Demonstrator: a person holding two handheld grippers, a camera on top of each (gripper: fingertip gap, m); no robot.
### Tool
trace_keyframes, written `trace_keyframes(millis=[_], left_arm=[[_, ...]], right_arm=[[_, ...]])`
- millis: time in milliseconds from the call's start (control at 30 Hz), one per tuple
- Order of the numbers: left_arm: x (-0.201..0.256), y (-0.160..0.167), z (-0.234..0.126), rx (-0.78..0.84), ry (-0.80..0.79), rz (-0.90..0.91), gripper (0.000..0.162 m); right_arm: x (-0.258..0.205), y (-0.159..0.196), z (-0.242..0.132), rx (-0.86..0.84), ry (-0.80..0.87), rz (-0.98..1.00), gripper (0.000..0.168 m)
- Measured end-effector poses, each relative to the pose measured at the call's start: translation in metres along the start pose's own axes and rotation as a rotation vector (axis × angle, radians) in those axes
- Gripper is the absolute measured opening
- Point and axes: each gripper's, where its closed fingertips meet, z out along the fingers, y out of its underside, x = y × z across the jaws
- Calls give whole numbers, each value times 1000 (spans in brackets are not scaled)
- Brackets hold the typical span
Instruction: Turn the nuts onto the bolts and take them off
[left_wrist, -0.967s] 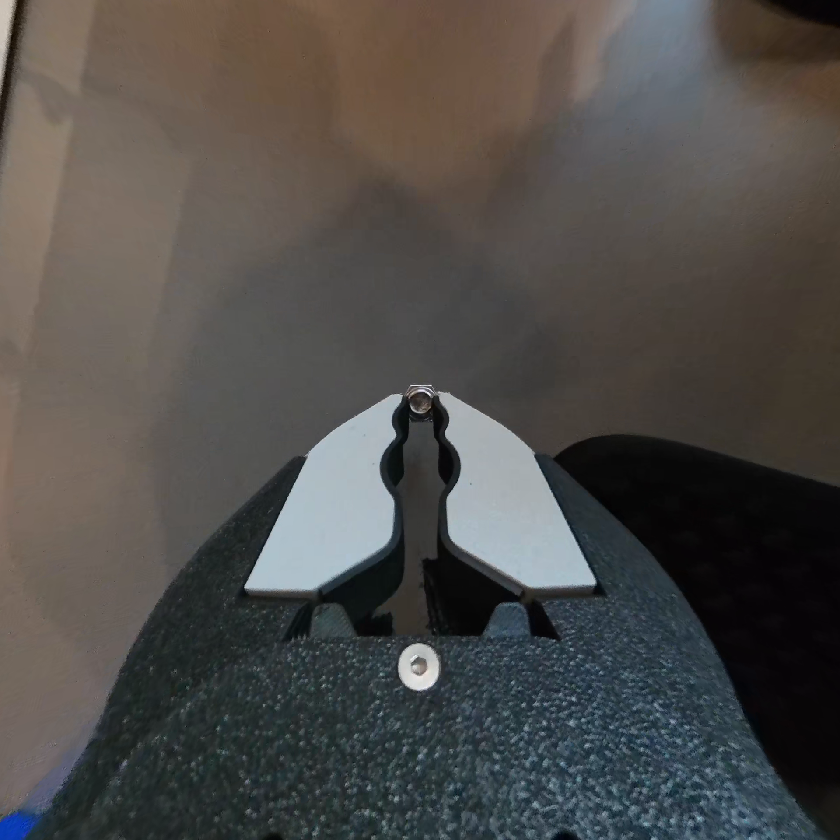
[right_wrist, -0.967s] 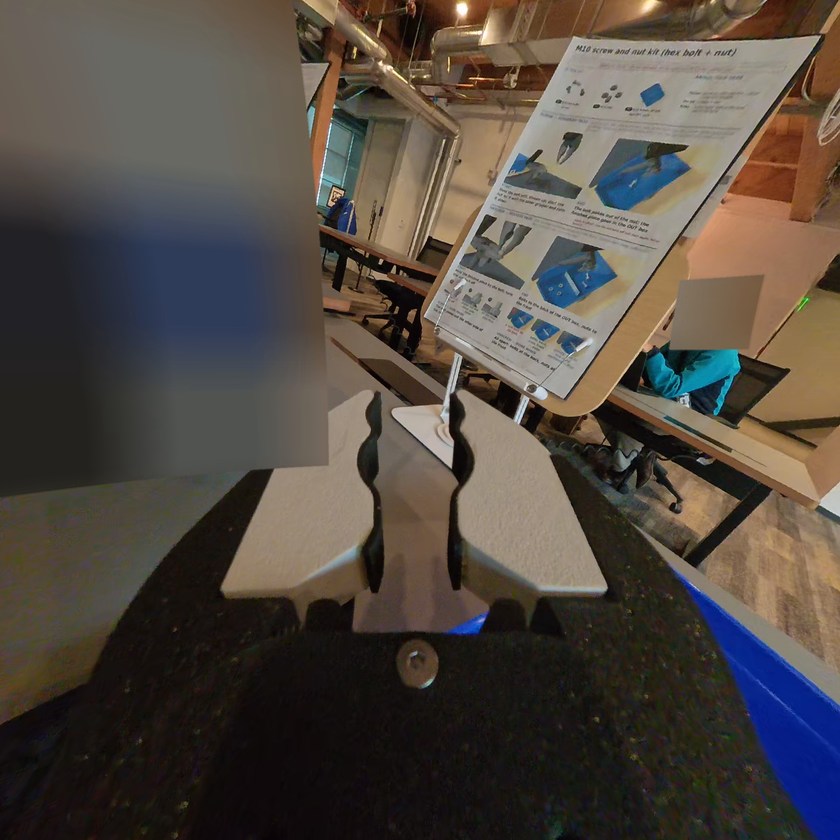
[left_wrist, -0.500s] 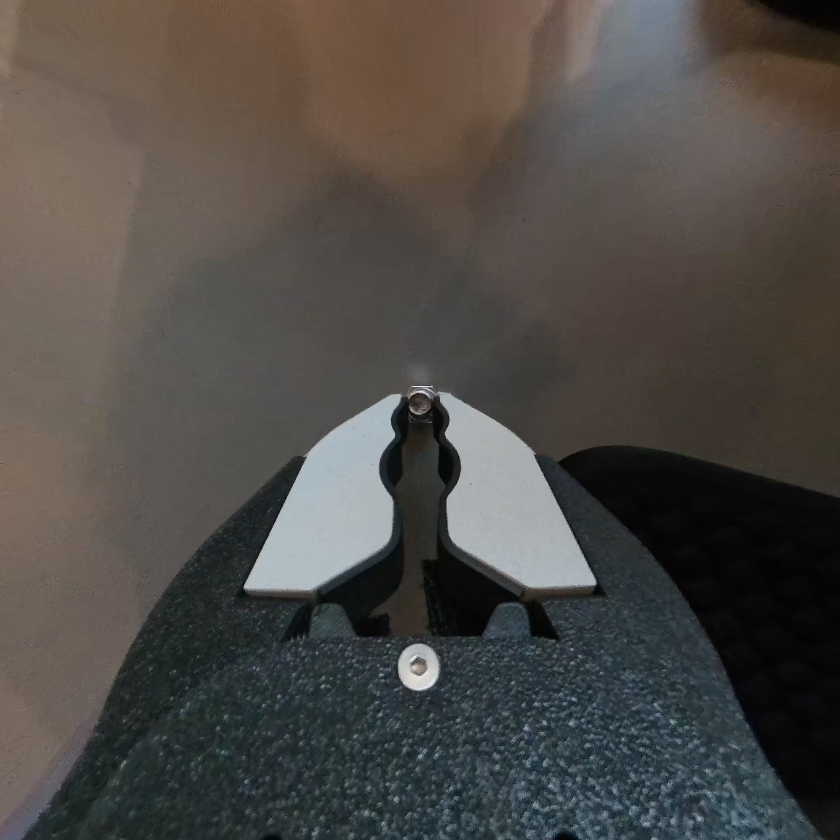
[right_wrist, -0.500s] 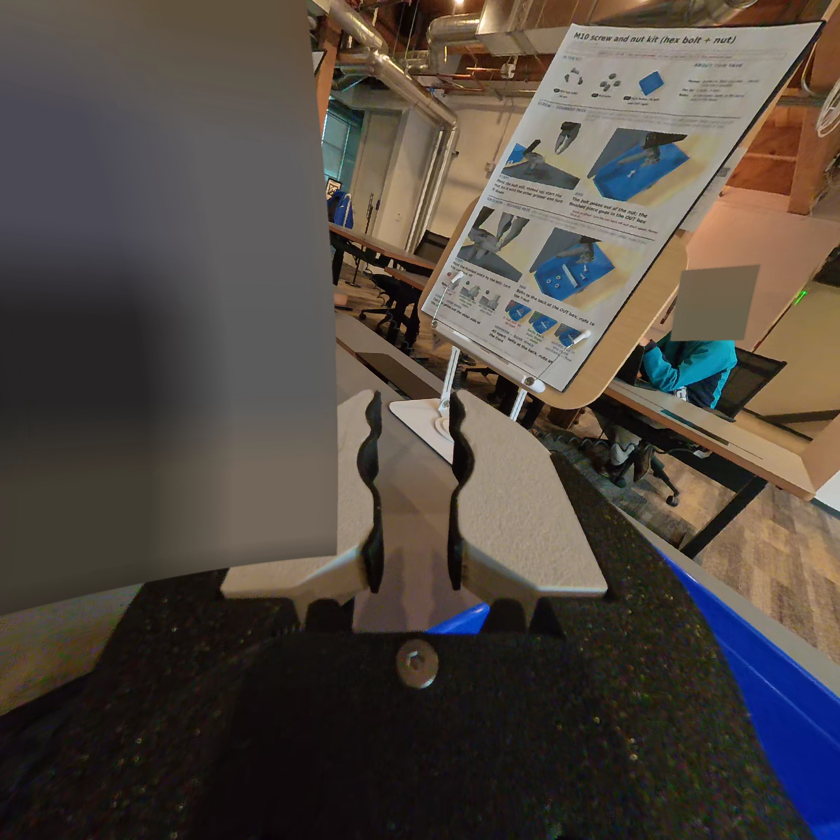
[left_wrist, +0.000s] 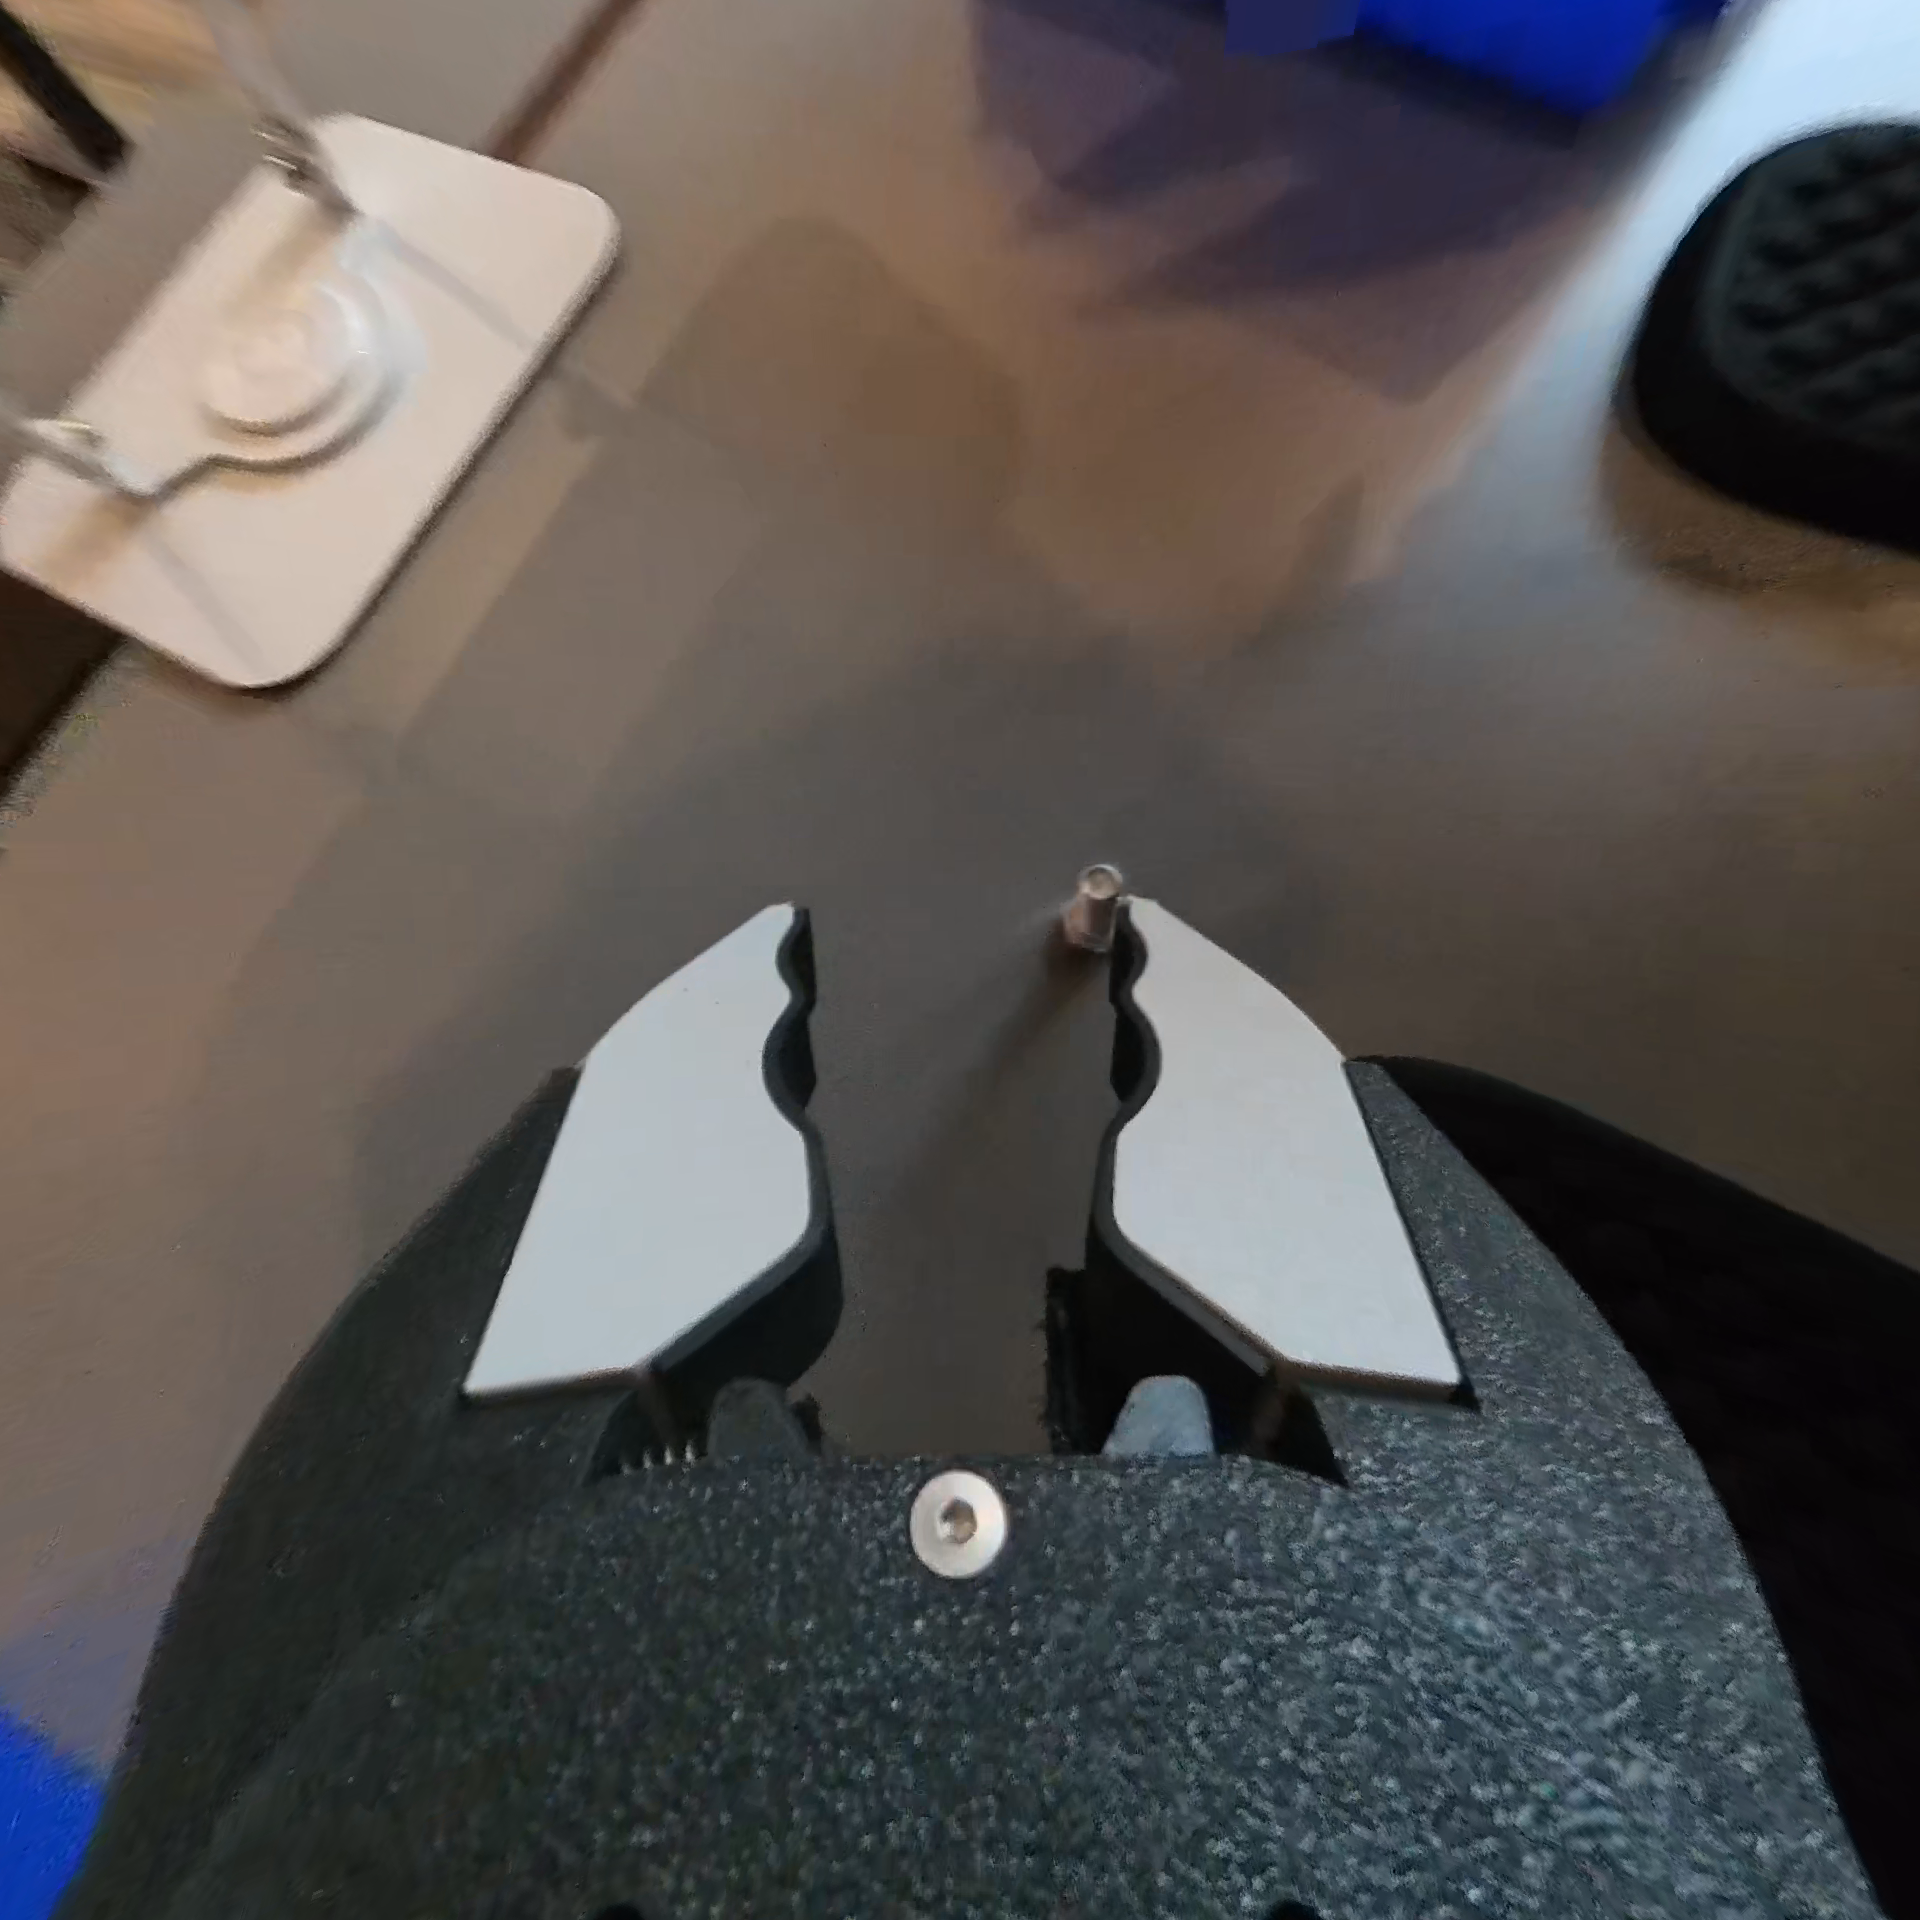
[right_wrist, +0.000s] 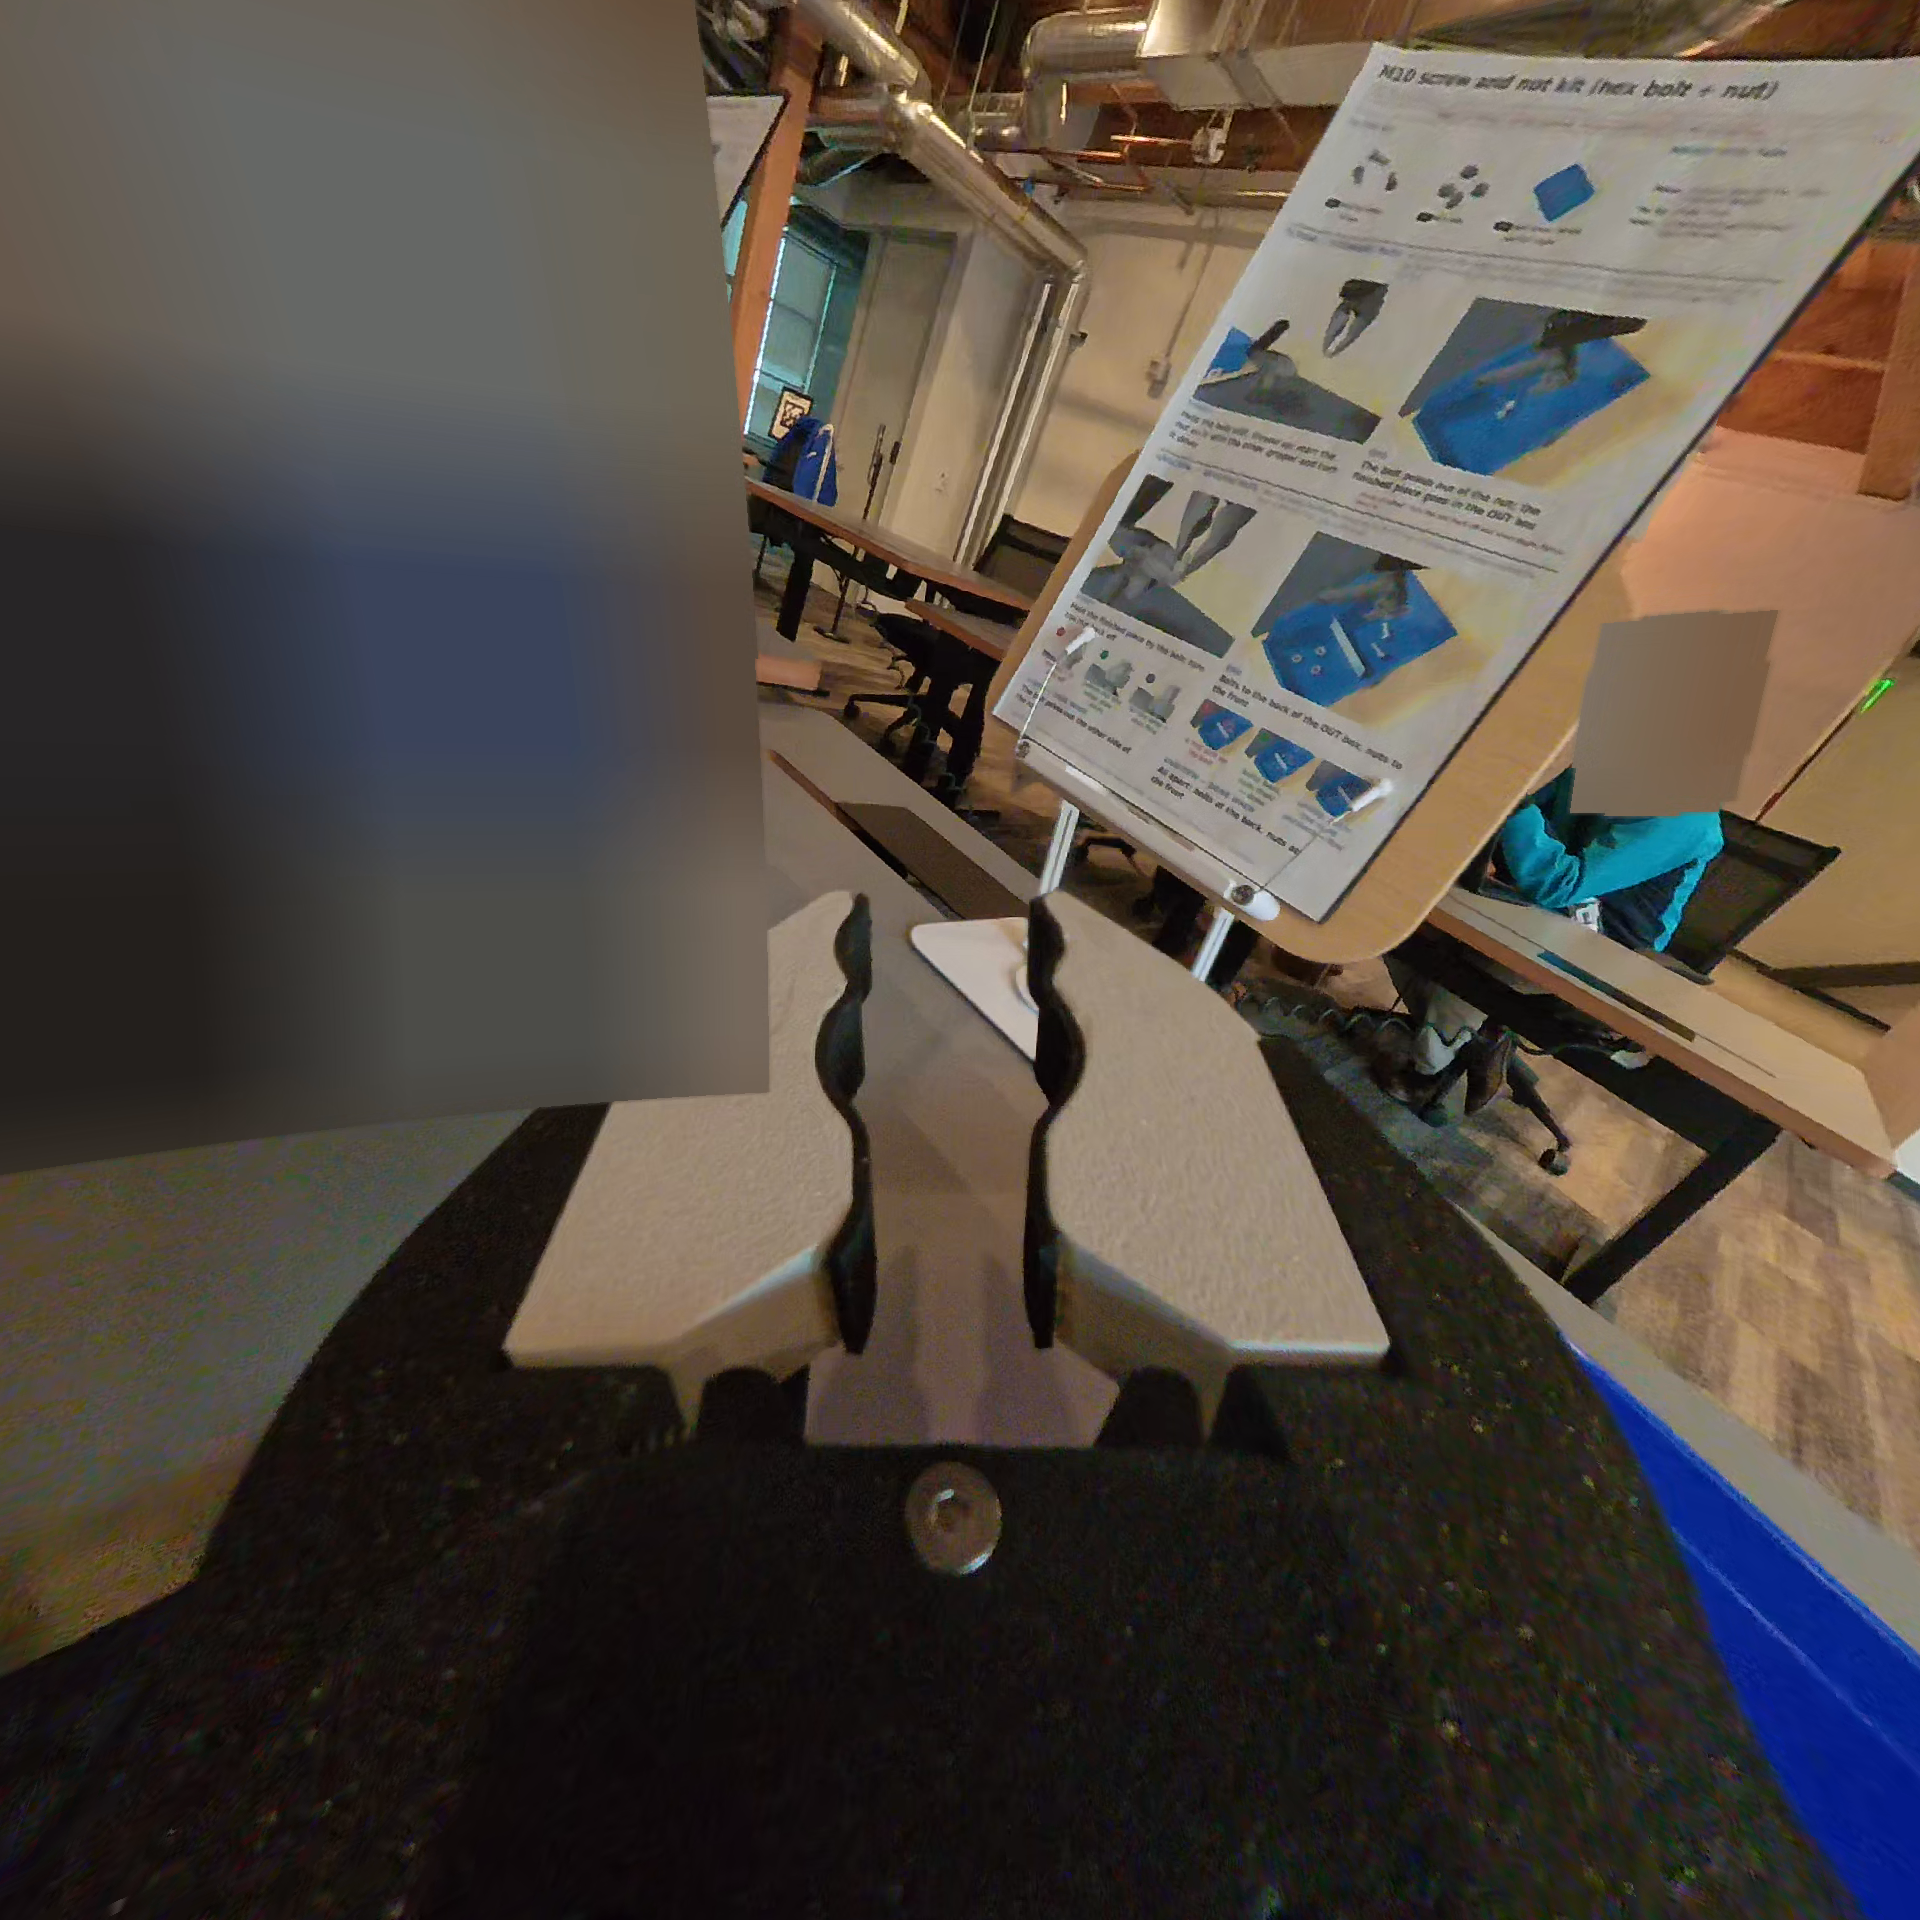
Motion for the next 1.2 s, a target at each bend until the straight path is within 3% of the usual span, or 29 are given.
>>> trace_keyframes(millis=[33, 267, 400, 533, 700, 833, 1200], left_arm=[[-7, -1, -11, 28, -26, -18, 56], [-79, 26, -108, 44, -241, -122, 60], [-139, 66, -165, -53, -382, -201, 60], [-192, 114, -201, -159, -442, -406, 55], [-233, 172, -204, -301, -425, -620, 56], [-250, 206, -193, -376, -397, -755, 46], [-255, 251, -165, -594, -302, -914, 52]], right_arm=[[-1, 0, 2, -8, -3, -6, 28], [-8, 2, 16, -53, -25, -35, 30], [-12, 3, 25, -61, -34, -38, 30], [-14, 4, 30, -71, -34, -44, 31], [-12, 4, 34, -71, -28, -46, 31], [-9, 4, 33, -79, -25, -56, 32], [6, 6, 25, -52, 4, -33, 31]])
